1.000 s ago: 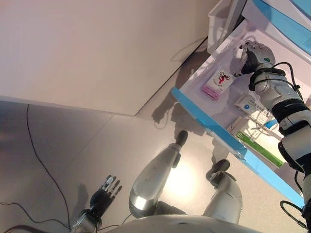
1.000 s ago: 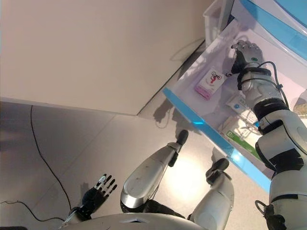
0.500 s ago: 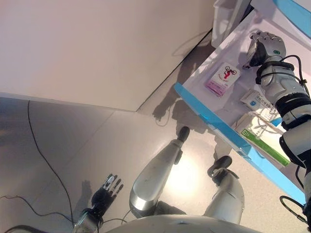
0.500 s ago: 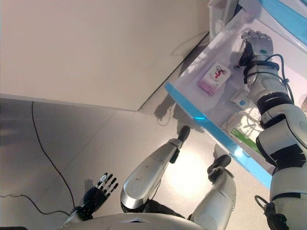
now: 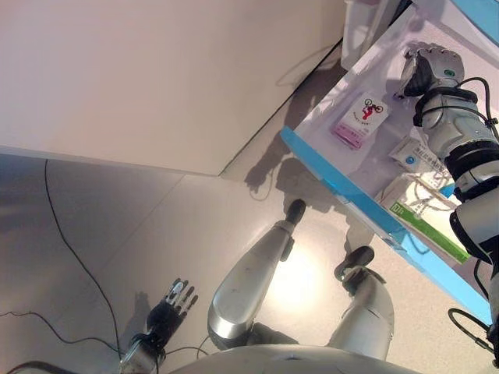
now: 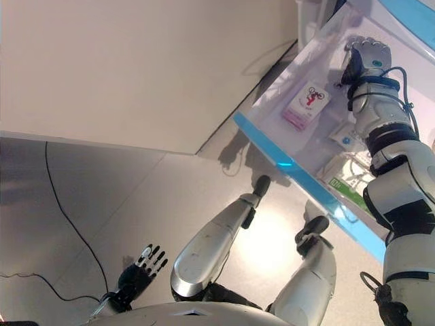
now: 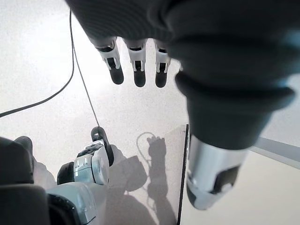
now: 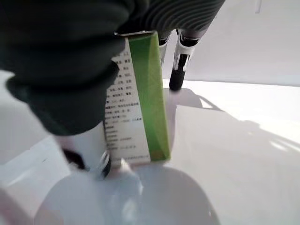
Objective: Open the drawer and pick up the medicine
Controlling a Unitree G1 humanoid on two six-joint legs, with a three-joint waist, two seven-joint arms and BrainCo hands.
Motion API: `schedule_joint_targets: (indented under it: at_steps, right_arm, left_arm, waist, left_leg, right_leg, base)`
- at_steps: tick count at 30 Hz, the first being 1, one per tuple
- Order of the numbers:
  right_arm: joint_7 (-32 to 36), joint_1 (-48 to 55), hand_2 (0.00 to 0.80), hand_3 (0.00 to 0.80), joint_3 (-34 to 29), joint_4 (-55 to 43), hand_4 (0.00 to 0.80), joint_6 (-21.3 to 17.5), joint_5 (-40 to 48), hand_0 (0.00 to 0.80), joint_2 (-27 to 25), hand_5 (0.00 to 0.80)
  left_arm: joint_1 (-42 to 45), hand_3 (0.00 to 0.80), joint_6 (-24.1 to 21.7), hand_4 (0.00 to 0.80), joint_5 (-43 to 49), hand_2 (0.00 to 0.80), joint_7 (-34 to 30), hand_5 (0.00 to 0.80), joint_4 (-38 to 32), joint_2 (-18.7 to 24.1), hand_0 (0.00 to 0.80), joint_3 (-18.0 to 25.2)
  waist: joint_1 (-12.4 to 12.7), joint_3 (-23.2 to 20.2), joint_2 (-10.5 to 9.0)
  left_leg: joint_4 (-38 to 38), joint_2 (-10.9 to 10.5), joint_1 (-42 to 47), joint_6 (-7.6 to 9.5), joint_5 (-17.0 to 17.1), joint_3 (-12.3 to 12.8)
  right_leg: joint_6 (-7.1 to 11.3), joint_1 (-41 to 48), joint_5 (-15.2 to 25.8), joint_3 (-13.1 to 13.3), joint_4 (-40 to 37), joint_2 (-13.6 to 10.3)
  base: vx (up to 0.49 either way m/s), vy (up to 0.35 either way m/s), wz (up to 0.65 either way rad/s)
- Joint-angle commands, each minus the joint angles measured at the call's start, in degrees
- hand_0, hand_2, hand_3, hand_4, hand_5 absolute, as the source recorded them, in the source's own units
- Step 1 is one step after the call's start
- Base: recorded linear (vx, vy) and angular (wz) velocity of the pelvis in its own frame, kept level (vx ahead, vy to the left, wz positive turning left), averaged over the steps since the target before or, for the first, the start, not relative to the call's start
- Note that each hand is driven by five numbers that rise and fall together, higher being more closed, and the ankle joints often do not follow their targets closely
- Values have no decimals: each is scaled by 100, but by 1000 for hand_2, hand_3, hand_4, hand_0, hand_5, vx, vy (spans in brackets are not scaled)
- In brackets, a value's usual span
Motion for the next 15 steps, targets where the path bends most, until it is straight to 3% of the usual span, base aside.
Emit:
schedule_joint_targets:
  at_steps: [1,15]
  right_arm:
    - [129,-22,800,800,245,232,800,43,117,800,-272,800]
    - [100,45,800,800,178,200,800,-78,92,800,-308,800]
  left_arm:
    - [490,0,-201,0,-133,0,42,0,-81,124,0,-298]
    - [516,0,-187,0,-108,0,-33,0,-110,132,0,-261]
  waist:
    - [157,-22,486]
    - [124,-22,445]
  left_leg:
    - [356,24,-153,30,-531,339]
    - [370,63,-162,35,-552,393]
  right_leg:
    - [-218,-198,454,64,141,77]
    - [-213,-205,486,81,133,78]
  base:
    - [0,0,0]
    - [0,0,0]
